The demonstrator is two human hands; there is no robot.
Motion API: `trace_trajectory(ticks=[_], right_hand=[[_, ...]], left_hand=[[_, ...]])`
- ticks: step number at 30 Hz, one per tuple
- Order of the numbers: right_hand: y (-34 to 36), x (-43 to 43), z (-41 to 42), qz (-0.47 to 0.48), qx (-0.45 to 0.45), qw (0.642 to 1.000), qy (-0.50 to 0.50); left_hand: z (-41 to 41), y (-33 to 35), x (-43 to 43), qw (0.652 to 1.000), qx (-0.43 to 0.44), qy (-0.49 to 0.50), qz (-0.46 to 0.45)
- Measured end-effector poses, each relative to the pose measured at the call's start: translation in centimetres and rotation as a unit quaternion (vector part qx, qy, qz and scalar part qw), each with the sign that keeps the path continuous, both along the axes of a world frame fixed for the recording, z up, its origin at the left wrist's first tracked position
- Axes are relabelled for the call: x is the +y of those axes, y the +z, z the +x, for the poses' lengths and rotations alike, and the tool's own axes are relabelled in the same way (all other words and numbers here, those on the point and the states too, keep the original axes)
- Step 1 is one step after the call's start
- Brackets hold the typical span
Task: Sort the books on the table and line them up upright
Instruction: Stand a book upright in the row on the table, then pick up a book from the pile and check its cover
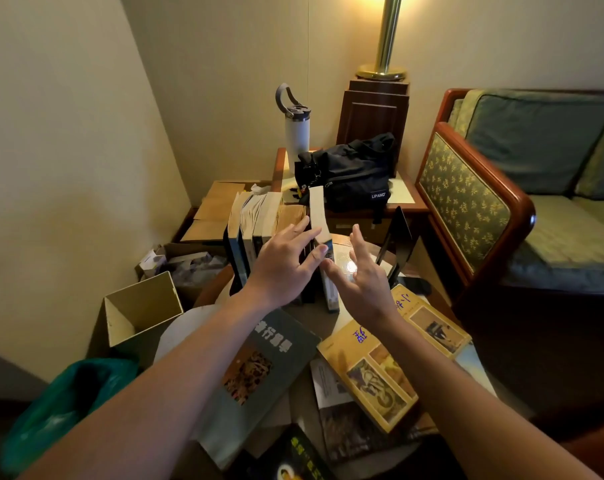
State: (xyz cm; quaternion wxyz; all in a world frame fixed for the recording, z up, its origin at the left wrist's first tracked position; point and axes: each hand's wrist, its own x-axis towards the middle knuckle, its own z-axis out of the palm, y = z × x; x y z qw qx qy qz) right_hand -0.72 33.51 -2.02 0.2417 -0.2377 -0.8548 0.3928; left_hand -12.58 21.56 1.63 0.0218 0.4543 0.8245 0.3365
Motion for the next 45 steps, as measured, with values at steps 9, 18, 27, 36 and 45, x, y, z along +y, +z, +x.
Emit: trace_trajectory(ticks=[9,18,27,36,45], right_hand=[[-1.0,-4.1,7.1,-0.035,-0.045,0.998,-0.003],[-6.0,-6.5,14.0,0.042,-0.178,0.983,0.027],[-7.9,-4.4,16.6,0.201,-0.355,0.912,0.048],[-8.4,-5.1,17.7,0.253,-0.374,0.891,0.051],[-6.8,-3.6,17.9,0.203,-0.344,0.915,0.053]], left_hand=[[6.3,-3.2,-8.6,0.999,-0.028,0.025,0.004],[12.1,-8.4,-14.4,0.988,-0.038,0.030,-0.145],[13.5,-11.1,-14.2,0.975,-0.031,0.032,-0.220],[14.1,-11.0,-11.2,0.974,-0.045,0.028,-0.218],[13.2,-11.0,-8.7,0.975,-0.047,0.007,-0.219]])
